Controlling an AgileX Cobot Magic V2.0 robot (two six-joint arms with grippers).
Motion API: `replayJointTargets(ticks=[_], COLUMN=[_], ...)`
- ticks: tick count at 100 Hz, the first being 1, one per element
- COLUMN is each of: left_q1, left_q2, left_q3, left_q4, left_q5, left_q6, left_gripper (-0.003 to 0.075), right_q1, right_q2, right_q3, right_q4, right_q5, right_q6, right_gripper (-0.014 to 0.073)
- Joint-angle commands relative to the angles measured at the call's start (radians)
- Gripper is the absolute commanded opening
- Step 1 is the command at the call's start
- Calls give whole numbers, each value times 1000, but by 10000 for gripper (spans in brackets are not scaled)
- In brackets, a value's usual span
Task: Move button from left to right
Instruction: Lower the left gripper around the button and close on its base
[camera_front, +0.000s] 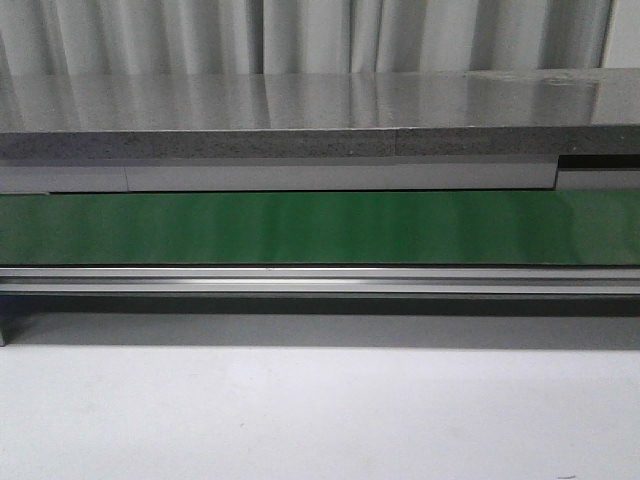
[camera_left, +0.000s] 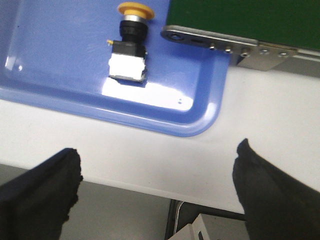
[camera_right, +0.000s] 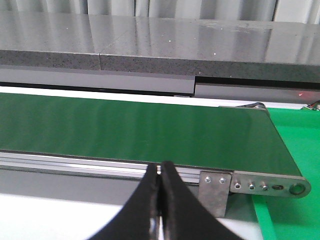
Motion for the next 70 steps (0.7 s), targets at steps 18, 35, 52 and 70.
replayJointTargets(ticks=[18,35,52,70], left_q1=[48,48,48,48], left_q2=[222,358,440,489], left_q3=[-91,-181,-247,-274], left_q4=[32,36,39,72], left_q5=[-80,-86,-92,-100], left_q6=[27,70,121,132], left_gripper=[589,589,589,589], right_q1=[1,1,1,1], right_q2=[-17,-17,-17,-17], right_q3=[1,1,1,1], right_q4=[-12,-12,-12,-12], right_q5=[-85,-85,-85,-85], right_q6=[-6,-6,-6,-6], right_gripper=[-121,-121,-121,-121])
